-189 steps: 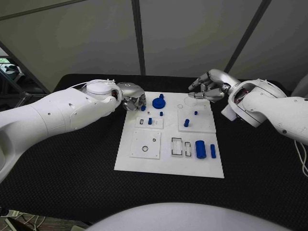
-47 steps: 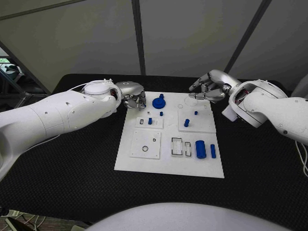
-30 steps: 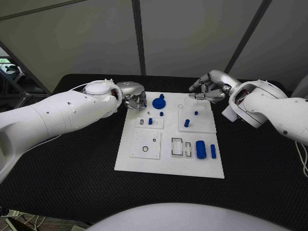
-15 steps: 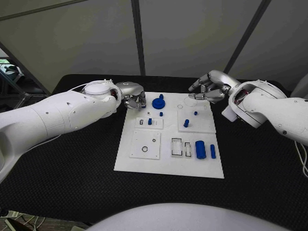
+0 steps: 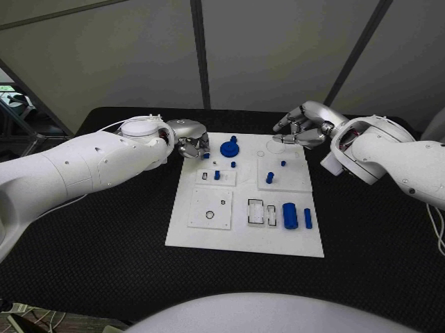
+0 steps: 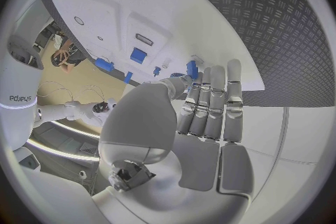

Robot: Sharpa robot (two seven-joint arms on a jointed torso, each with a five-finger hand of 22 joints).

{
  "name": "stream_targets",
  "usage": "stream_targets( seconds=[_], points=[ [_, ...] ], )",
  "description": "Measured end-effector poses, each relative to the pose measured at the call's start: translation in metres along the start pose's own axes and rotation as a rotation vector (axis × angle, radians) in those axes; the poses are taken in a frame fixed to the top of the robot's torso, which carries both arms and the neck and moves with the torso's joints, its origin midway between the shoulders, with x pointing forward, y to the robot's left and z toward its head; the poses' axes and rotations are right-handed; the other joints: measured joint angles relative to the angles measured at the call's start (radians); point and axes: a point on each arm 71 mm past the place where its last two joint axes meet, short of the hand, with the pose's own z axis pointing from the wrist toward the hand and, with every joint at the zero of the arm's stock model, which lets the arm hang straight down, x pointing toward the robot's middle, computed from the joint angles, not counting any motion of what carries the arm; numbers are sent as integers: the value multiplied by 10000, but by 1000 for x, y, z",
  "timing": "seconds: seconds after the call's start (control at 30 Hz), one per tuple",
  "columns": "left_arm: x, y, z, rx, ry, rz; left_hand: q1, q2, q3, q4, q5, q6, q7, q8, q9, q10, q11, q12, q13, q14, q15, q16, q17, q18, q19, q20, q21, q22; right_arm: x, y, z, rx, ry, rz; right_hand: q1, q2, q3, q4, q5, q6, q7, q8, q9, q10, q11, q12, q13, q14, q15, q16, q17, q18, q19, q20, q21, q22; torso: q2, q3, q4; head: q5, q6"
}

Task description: Assemble the parts on the task board

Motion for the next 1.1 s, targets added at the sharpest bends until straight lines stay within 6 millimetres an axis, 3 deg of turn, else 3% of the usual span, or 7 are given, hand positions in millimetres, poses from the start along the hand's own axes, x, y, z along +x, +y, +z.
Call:
stream_targets(
  seconds=[0.37,0.83,1.1],
  points=[
    [0,-2,-1,78,-6,-53,-71,-263,-21,-205,4,1,0,1,36,-35,35,42,44,0,0,0,10,0,0,0,0,50,0,0,0,-1,-1,0,0,0,0,0,0,0,0,0,0,0,0,0,1,0,0,0,0,1,0,0,0,0,-1,-1,6,-6,2],
    [-1,-1,-4,56,-155,-40,-291,-482,-105,-178,4,4,-2,60,60,-34,34,88,92,-35,35,0,27,0,0,0,-39,59,0,-1,0,11,-6,0,0,0,0,0,0,0,0,0,0,0,0,0,1,0,0,0,0,1,0,0,0,1,0,-1,6,22,12],
    [-1,-2,-4,89,-243,-31,-412,-860,-284,-358,5,4,-3,68,66,-69,-1,171,143,-35,35,0,41,1,37,37,-78,39,0,-1,0,15,-6,0,0,0,0,0,0,0,0,0,0,0,0,0,1,0,0,0,0,0,0,0,0,1,1,-1,7,39,6]
  ],
)
